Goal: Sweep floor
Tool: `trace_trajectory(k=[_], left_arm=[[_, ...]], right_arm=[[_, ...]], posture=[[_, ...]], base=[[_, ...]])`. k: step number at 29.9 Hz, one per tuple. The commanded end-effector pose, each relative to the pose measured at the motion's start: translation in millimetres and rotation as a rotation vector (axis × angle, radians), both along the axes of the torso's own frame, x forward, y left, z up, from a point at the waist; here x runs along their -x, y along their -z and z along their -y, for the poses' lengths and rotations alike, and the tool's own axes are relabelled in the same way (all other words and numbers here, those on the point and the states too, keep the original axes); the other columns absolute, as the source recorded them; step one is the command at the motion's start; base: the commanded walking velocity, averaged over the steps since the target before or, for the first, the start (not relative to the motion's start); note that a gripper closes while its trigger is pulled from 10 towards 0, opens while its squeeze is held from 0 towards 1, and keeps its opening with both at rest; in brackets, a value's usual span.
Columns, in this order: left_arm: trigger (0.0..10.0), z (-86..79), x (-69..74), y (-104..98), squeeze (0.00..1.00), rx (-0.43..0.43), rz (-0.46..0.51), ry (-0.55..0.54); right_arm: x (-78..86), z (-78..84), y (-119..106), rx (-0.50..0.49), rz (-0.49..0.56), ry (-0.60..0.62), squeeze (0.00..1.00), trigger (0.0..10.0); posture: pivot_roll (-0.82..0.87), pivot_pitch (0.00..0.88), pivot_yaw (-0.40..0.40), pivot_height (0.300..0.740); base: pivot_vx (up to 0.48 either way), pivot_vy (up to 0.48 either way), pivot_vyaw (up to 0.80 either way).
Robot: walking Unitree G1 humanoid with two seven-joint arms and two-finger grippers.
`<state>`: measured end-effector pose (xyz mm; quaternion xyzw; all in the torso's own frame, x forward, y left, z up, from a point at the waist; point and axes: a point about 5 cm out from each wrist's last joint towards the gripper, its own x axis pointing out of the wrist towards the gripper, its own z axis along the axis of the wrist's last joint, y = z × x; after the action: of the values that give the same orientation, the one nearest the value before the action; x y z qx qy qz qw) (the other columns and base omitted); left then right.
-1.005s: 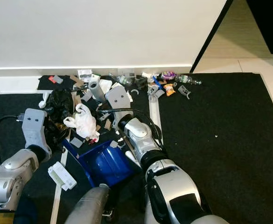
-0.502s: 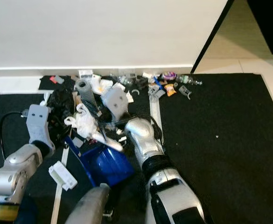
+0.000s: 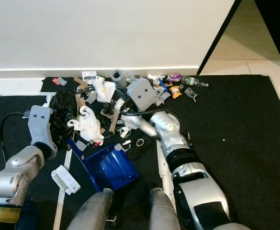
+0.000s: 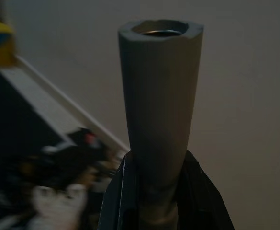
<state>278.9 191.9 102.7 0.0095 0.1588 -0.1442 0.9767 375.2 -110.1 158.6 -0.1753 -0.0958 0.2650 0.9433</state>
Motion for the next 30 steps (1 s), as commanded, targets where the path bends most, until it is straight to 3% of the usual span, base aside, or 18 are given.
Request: trace_trajectory(k=[1,8,11,19,24,30], left_arm=[[10.0,15.2,6.1,11.5,0.00,0.080,-0.057,0.082],[10.0,18.6,7.3,12.4,0.00,0.083,-0.061,0.088],[10.0,17.3,9.3,12.1,0.00,0.082,-0.064,0.087],[10.0,14.6,12.6,13.5,0.00,0.080,-0.071,0.079],[10.0,15.1,11.5,13.8,0.00,0.083,-0.068,0.072],[10.0,17.2,9.4,14.1,0.00,0.088,-0.065,0.074]], right_arm=[[-0.4,-3.2,0.8,0.005,0.000,0.006,0.00,10.0],[4.6,-2.0,23.7,0.008,-0.042,0.050,0.00,10.0],[9.4,-7.0,39.4,0.062,-0.070,0.080,0.00,10.0],[9.0,-8.1,47.9,0.144,-0.077,0.161,0.00,10.0],[3.9,3.0,42.3,-0.020,-0.120,0.239,0.00,10.0],[0.8,21.3,41.0,-0.097,-0.128,0.377,0.00,10.0]], posture=[[0.13,0.275,0.006,0.740],[0.14,0.283,0.014,0.740],[0.15,0.286,0.013,0.740],[0.15,0.279,0.007,0.740],[0.15,0.269,-0.001,0.740],[0.13,0.259,0.000,0.740]], base=[[0.000,0.000,0.00],[0.000,0.000,0.00],[0.000,0.000,0.00],[0.000,0.000,0.00],[0.000,0.000,0.00],[0.000,0.000,0.00]])
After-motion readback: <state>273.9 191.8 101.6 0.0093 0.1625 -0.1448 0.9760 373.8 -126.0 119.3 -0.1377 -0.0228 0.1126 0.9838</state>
